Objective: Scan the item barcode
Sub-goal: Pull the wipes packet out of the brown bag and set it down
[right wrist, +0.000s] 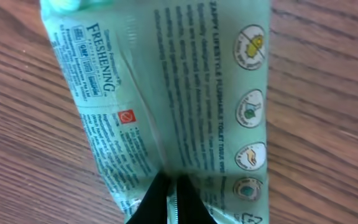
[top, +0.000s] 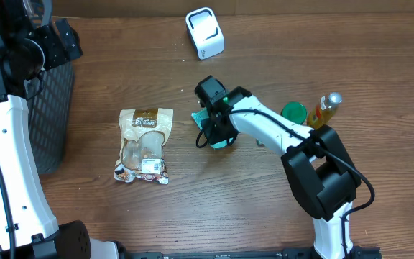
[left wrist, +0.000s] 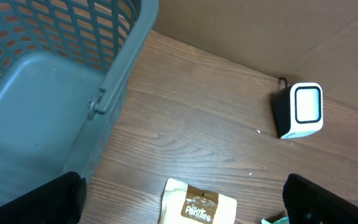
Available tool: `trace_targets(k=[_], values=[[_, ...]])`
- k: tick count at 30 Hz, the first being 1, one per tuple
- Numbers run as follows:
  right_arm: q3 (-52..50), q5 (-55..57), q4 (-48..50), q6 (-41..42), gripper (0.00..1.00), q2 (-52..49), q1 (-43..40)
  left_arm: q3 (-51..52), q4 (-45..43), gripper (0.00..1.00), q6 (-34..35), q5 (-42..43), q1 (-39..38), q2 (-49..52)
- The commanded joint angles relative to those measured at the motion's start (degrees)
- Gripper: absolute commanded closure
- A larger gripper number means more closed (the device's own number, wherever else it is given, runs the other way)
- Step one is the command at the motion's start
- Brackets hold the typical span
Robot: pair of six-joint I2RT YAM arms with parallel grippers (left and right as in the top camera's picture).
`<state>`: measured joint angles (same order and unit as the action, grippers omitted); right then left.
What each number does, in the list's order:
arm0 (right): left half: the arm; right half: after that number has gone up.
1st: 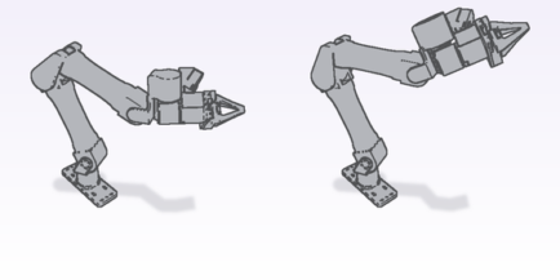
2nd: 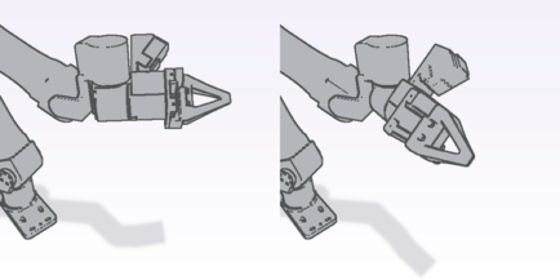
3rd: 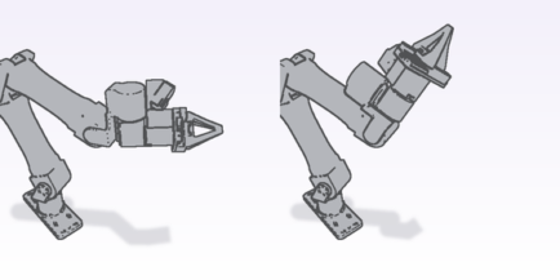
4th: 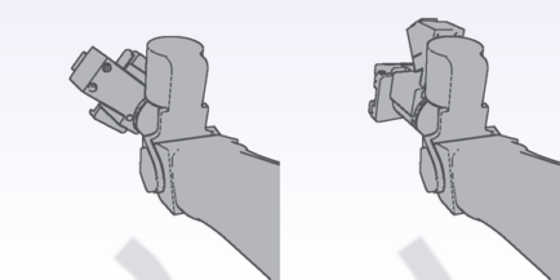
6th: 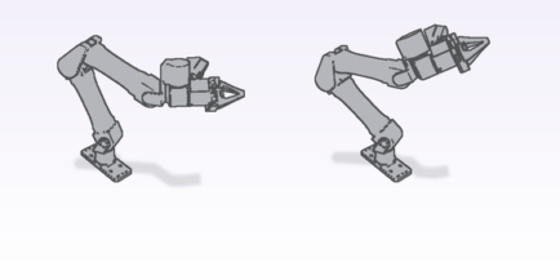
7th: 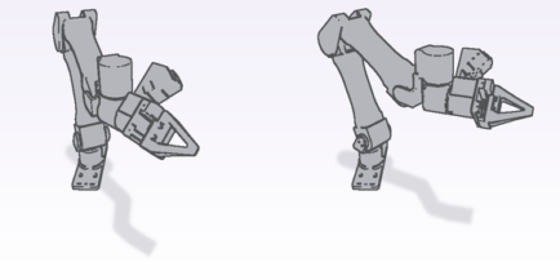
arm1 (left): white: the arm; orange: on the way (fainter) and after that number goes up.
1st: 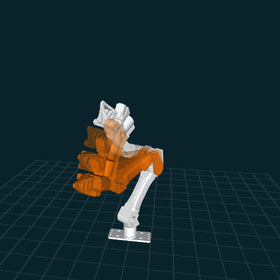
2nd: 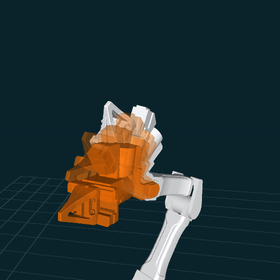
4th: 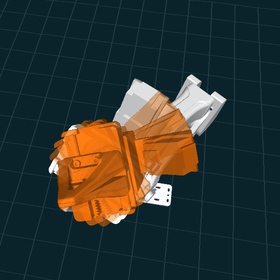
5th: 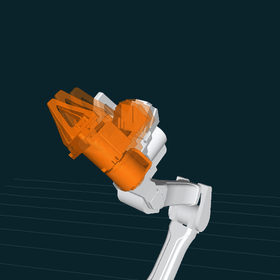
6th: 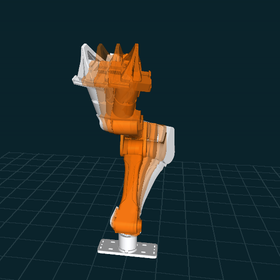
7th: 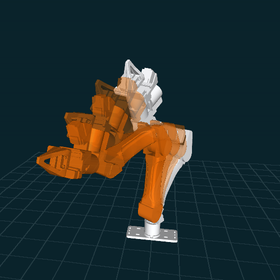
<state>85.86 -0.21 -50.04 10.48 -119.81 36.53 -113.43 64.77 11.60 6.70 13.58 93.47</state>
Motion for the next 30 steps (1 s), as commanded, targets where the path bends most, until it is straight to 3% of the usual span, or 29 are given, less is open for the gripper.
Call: trace_targets(k=[1, 7, 13, 19, 30], values=[[-4.02, -4.50, 2.56, -0.07, 0.95, 0.09, 1.46, -1.46, -0.07, 0.00, -0.90, 0.37, -0.11, 0.17], [-1.97, -6.10, 1.25, -0.07, 0.81, 0.11, 1.75, -1.46, -0.07, 0.00, -0.92, 0.37, -0.11, 0.17], [8.24, -5.84, -6.49, -0.13, 0.68, 0.22, 1.38, -1.46, -0.07, 0.00, -0.92, 0.37, -0.11, 0.17], [12.33, 3.04, -8.15, -0.22, 0.54, 0.20, 1.22, -1.46, -0.07, 0.00, -0.90, 0.37, -0.11, 0.17], [6.78, 5.31, -8.02, -0.74, 0.53, 0.15, 0.83, -1.46, -0.09, 0.00, -0.90, 0.37, -0.11, 0.17]])
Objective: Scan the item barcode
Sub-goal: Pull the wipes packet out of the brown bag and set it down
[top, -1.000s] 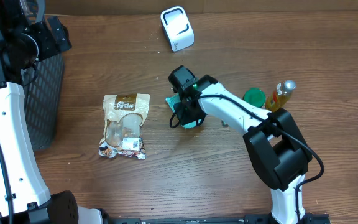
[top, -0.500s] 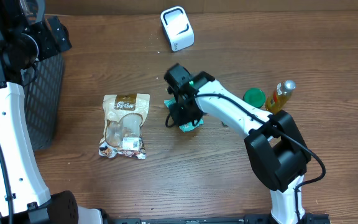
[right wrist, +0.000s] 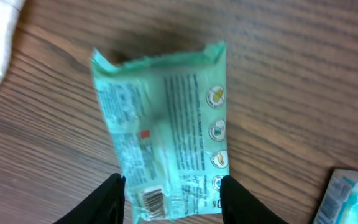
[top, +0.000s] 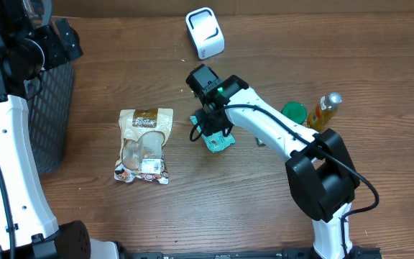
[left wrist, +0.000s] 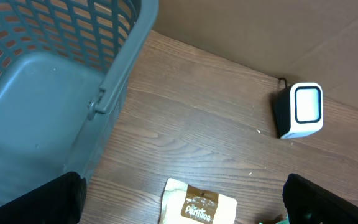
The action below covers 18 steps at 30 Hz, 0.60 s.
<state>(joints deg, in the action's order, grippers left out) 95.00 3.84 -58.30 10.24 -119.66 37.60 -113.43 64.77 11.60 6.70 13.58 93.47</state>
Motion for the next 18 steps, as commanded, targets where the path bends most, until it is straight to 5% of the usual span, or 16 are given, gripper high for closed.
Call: trace_targets(k=[1, 11, 18], values=[[-3.21, 1.27, 0.39, -0.48, 0.53, 0.00, -0.39, -1.44, -0.04, 0.00, -0.90, 0.37, -0.11, 0.17], [-9.55, -3.52, 4.70, -0.46, 0.59, 0.00, -1.36, -1.46, -0.07, 0.00, -0.92, 0.37, -0.09, 0.17], [-4.37, -7.80, 2.62, -0.31, 0.54, 0.17, -1.81, -1.44, -0.07, 0.00, -0.90, 0.37, -0.11, 0.17]])
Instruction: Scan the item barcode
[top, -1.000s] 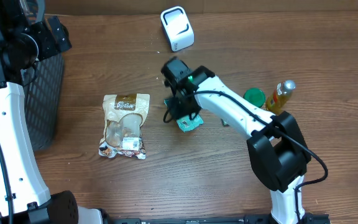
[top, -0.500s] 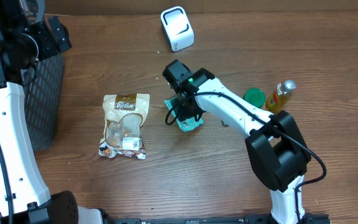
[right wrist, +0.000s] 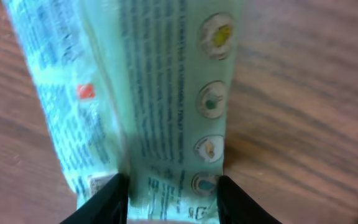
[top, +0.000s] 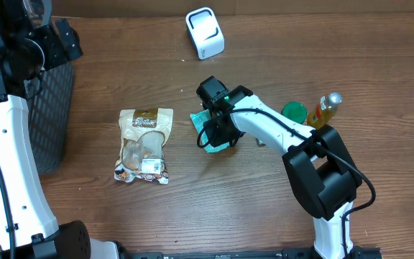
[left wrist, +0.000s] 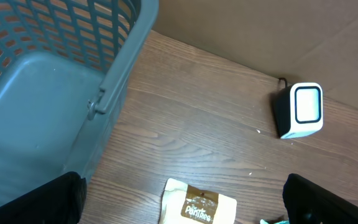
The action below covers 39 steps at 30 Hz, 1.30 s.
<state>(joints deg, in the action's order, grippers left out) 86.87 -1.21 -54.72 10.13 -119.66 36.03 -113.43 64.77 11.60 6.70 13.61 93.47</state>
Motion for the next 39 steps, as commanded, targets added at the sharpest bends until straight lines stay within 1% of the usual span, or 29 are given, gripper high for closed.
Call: trace_targets(k=[1, 6, 9, 15, 19, 25, 32, 39], values=[[5.46, -2.75, -2.08, -0.11, 0.51, 0.20, -0.57, -1.46, -0.07, 0.00, -0.92, 0.37, -0.13, 0.17], [12.66, -2.75, -6.62, 0.31, 0.46, 0.59, -3.91, -1.46, -0.07, 0.00, -0.90, 0.37, -0.13, 0.17], [13.22, -2.75, -6.58, 0.31, 0.42, 0.59, -6.62, -1.46, -0.07, 0.00, -0.92, 0.37, -0.11, 0.17], [11.43, -2.78, -5.44, 0.72, 0.41, 0.59, -12.20, -1.46, -0.07, 0.00, -0.90, 0.37, -0.13, 0.17], [9.70, -2.86, -5.40, 0.74, 0.40, 0.57, -13.79, -1.44, -0.07, 0.00, -0.90, 0.37, -0.13, 0.17], [4.92, -3.10, -3.80, 1.86, 0.39, 0.55, -13.99, -1.46, -0.07, 0.00, -0.92, 0.37, -0.13, 0.17], [0.74, -17.46, -3.19, 2.05, 0.39, 0.55, -12.87, -1.44, -0.07, 0.00, -0.90, 0.37, -0.13, 0.17], [-0.57, -22.49, -4.70, 2.03, 0.39, 0.55, -10.62, -1.46, -0.07, 0.00, -0.90, 0.37, -0.13, 0.17]])
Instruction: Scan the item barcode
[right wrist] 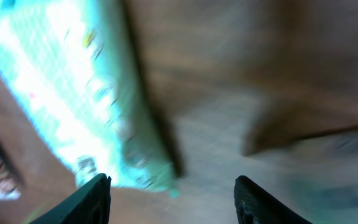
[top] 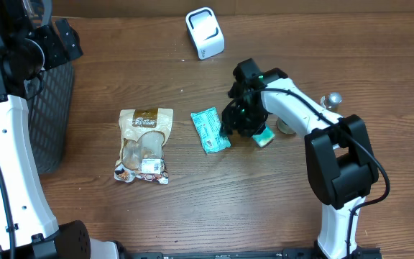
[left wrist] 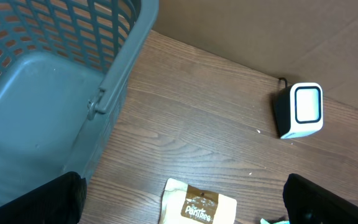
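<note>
The green wipes packet (top: 210, 131) lies flat on the wooden table, printed back facing up. In the blurred right wrist view the same green packet (right wrist: 73, 93) sits at the upper left. My right gripper (top: 237, 121) hovers just right of the packet. It is open (right wrist: 173, 196) with only bare table between its fingers. The white barcode scanner (top: 205, 32) stands at the far edge of the table and also shows as the scanner (left wrist: 300, 111) in the left wrist view. My left gripper (left wrist: 182, 205) is open, high over the far left.
A tan snack bag (top: 144, 144) lies left of the packet. A grey mesh basket (top: 52, 108) stands at the left edge. A small teal-and-white pack (top: 263, 138) lies under the right wrist. A capped bottle (top: 330, 99) stands further right.
My right gripper's fingers were down around the green packet. Now the gripper is to the packet's right, open and clear of it. The packet lies free on the table. The left arm is unchanged.
First my right gripper's fingers were pinched together on the green packet. Then the gripper stood open above it, with the barcode side up. Then its fingers straddled the packet low down. Now it is off to the right and the packet lies alone.
</note>
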Available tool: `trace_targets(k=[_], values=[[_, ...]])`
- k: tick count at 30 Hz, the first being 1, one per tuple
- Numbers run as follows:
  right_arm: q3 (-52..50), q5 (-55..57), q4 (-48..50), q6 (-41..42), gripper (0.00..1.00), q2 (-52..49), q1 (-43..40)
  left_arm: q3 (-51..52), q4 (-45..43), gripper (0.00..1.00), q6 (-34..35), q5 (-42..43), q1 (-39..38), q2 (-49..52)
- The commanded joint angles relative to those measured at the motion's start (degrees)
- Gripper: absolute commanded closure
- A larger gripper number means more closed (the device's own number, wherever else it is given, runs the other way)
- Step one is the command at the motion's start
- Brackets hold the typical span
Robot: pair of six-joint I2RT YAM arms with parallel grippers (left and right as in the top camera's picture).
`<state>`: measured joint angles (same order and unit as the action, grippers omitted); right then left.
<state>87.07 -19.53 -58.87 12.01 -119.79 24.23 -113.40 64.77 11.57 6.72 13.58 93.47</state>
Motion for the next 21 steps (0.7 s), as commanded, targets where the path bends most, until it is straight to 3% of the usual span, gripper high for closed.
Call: trace_targets(k=[1, 14, 21], values=[[-0.76, -4.15, -1.14, 0.15, 0.39, 0.68, 1.57, -1.46, -0.07, 0.00, -0.87, 0.35, -0.11, 0.17], [5.46, -2.89, -8.13, 0.11, 0.39, 4.17, 1.62, -1.49, -0.07, 0.00, -0.90, 0.35, -0.11, 0.17], [8.81, 6.29, -3.06, 0.11, 0.35, 6.43, 1.53, -1.46, -0.07, 0.00, -0.87, 0.35, -0.11, 0.17]])
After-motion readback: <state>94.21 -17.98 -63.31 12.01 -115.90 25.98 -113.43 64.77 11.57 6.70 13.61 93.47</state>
